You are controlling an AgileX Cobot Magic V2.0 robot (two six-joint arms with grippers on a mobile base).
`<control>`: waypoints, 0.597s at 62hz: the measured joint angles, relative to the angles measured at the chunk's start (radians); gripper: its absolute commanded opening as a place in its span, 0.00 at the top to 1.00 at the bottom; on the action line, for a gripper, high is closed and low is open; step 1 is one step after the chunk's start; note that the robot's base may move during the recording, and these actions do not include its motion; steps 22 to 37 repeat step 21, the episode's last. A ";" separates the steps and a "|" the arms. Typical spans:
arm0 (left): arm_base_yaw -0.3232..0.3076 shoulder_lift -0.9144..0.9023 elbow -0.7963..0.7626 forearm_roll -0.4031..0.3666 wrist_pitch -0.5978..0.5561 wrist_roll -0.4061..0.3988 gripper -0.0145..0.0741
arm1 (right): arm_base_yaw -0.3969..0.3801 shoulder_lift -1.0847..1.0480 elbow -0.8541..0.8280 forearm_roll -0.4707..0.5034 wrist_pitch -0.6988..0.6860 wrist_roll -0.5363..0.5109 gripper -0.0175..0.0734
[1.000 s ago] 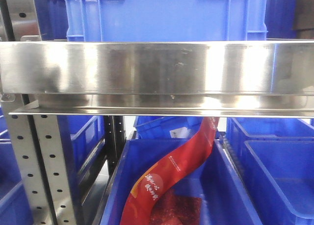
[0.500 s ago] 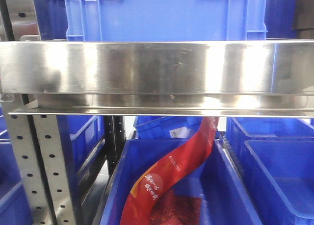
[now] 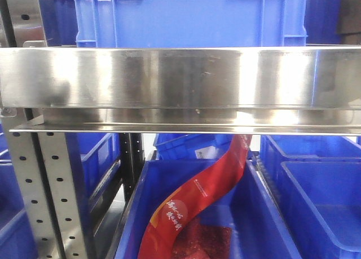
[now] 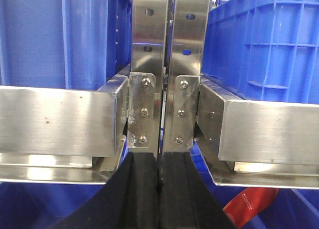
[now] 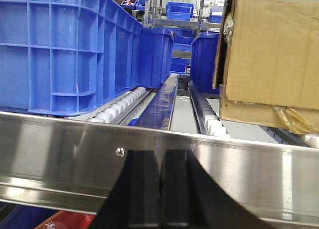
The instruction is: Grab PVC pipe and place in blue bin
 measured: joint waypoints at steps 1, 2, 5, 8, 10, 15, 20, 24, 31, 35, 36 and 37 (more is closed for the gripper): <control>0.000 0.000 0.000 0.000 0.000 0.000 0.96 | 0.000 0.000 0.000 0.000 0.000 0.000 0.99; 0.000 0.000 0.000 0.000 0.000 0.000 0.96 | 0.000 0.000 0.000 0.000 0.000 0.000 0.99; 0.000 0.000 0.000 0.000 0.000 0.000 0.96 | 0.000 0.000 0.000 0.000 0.000 0.000 0.99; 0.000 0.000 0.000 0.000 0.000 0.000 0.96 | 0.000 0.000 0.000 0.000 0.000 0.000 0.99; 0.000 0.000 0.000 0.000 0.000 0.000 0.96 | 0.000 0.000 0.000 0.000 0.000 0.000 0.99; 0.000 0.000 0.000 0.000 0.000 0.000 0.96 | 0.000 0.000 0.000 0.000 0.000 0.000 0.99; 0.000 0.000 0.000 0.000 0.000 0.000 0.96 | 0.000 0.000 0.000 0.000 0.000 0.000 0.99; 0.000 0.000 0.000 0.000 0.000 0.000 0.96 | 0.000 0.000 0.000 0.000 0.000 0.000 0.99; 0.000 0.000 0.000 0.000 0.000 0.000 0.96 | 0.000 0.000 0.000 0.000 0.000 0.000 0.99; 0.000 0.000 0.000 0.000 0.000 0.000 0.96 | 0.000 0.000 0.000 0.000 0.000 0.000 0.99; 0.000 0.000 0.000 0.000 0.000 0.000 0.96 | 0.000 0.000 0.000 0.000 0.000 0.000 0.99; 0.000 0.000 0.000 0.000 0.000 0.000 0.96 | 0.000 0.000 0.000 0.000 0.000 0.000 0.99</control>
